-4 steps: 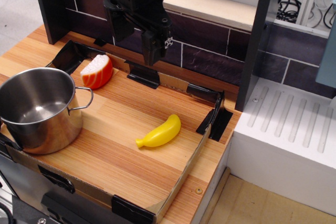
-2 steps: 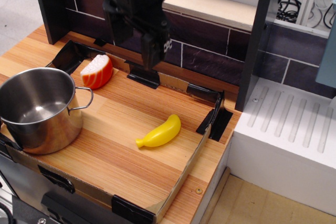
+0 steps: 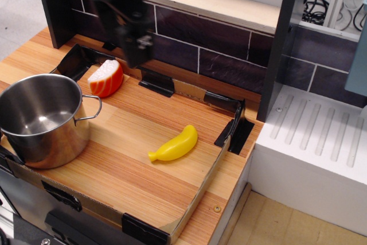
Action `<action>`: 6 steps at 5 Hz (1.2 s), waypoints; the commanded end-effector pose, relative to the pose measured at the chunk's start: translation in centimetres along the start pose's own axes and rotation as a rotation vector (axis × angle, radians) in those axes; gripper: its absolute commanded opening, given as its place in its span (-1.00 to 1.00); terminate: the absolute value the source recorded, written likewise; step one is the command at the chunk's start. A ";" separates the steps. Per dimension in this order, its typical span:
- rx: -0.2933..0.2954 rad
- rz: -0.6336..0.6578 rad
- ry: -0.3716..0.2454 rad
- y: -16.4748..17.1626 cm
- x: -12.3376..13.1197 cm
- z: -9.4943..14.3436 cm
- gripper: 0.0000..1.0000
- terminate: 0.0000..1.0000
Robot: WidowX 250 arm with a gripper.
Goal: Topple metal pot
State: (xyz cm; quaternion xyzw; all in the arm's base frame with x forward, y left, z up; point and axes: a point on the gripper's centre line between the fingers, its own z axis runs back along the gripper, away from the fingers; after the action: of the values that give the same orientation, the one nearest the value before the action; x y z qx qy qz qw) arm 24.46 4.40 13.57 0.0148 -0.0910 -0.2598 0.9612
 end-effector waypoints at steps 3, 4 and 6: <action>0.003 -0.127 0.076 -0.2 -9.2 -2.9 1.00 -1.00; 0.017 -0.125 0.102 -0.4 -9.3 -4.5 1.00 -1.00; 0.048 -0.119 0.139 -0.6 -9.6 -6.6 1.00 -1.00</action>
State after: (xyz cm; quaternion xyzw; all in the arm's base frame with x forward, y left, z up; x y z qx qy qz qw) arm 16.82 8.27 5.06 0.0549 -0.0246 -0.3102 0.9488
